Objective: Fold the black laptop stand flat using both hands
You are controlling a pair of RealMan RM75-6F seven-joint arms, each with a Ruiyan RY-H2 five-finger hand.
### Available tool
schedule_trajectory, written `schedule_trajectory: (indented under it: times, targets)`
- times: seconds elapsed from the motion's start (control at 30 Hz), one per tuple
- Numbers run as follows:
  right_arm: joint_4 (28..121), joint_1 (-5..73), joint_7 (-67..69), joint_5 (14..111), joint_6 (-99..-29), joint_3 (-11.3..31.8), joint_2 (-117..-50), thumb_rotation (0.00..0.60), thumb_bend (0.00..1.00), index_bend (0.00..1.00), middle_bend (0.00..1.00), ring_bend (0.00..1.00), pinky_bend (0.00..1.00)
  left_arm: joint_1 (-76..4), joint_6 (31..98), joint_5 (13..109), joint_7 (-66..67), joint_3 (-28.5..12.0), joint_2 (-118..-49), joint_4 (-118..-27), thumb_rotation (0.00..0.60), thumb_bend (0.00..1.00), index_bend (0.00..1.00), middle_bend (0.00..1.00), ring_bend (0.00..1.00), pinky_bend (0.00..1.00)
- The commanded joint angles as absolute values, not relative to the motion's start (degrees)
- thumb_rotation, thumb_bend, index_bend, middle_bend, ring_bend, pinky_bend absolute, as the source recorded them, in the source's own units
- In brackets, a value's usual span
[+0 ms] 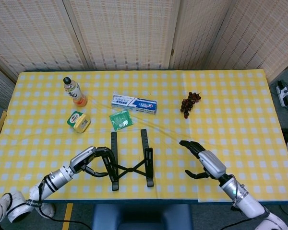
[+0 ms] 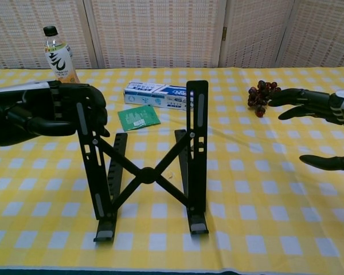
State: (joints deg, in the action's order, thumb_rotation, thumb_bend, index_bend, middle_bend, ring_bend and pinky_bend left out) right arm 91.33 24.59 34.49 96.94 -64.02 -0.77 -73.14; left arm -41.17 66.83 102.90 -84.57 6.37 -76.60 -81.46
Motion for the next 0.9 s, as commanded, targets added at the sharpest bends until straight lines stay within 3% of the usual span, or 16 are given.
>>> schedule_trajectory:
  times: [0.03, 0.47, 0.9]
  targets:
    - [89.17, 29.19, 50.42, 102.37, -64.49, -2.78, -74.65, 0.600, 0.37, 0.12, 0.12, 0.16, 0.00, -40.98, 67.92, 103.69, -84.12, 7.30, -75.90, -82.20, 0.600, 0.22, 0.44, 0.48, 0.41, 0.29]
    - [80.21, 36.52, 68.01, 103.83, -65.48, -2.54, -83.75, 0.600, 0.36, 0.19, 0.17, 0.23, 0.00, -41.44, 70.09, 104.48, -82.70, 9.36, -74.82, -83.97, 0.600, 0.22, 0.44, 0.48, 0.42, 0.29]
    - [71.59, 41.19, 76.32, 103.81, -67.59, -2.89, -92.43, 0.600, 0.36, 0.35, 0.25, 0.28, 0.04, -41.78, 70.96, 104.12, -81.15, 10.29, -74.10, -84.99, 0.600, 0.22, 0.44, 0.48, 0.42, 0.29]
